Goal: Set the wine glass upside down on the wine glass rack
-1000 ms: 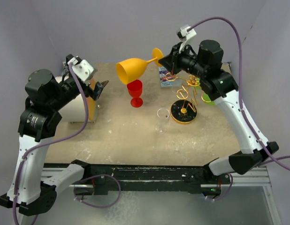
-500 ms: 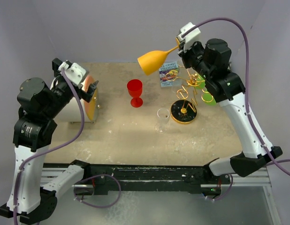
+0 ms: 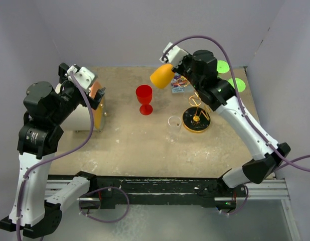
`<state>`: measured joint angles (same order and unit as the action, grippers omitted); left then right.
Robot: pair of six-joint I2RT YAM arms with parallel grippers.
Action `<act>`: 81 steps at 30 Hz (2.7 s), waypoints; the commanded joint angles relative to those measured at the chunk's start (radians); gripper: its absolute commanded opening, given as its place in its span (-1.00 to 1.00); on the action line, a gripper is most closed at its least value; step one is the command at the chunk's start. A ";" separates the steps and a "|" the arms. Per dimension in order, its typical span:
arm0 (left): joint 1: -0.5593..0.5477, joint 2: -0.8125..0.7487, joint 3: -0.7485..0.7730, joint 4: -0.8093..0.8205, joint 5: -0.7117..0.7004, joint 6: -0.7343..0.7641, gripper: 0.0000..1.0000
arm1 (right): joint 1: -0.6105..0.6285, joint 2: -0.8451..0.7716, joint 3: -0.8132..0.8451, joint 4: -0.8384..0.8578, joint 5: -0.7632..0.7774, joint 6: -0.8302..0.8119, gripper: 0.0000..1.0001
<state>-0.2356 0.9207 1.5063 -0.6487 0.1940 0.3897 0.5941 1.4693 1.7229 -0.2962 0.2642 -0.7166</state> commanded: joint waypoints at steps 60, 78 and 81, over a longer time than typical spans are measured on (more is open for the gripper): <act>0.009 -0.011 -0.029 0.037 0.062 0.012 0.99 | 0.060 -0.079 -0.212 -0.112 0.359 -0.104 -1.00; 0.009 0.002 -0.048 0.040 0.082 0.011 0.98 | 0.098 -0.062 -0.164 -0.163 0.363 -0.080 -1.00; 0.009 0.003 -0.048 0.040 0.082 0.011 0.98 | 0.105 -0.060 -0.158 -0.164 0.370 -0.080 -1.00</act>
<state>-0.2356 0.9257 1.4597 -0.6460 0.2581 0.3897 0.6876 1.4311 1.5124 -0.4747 0.5938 -0.8143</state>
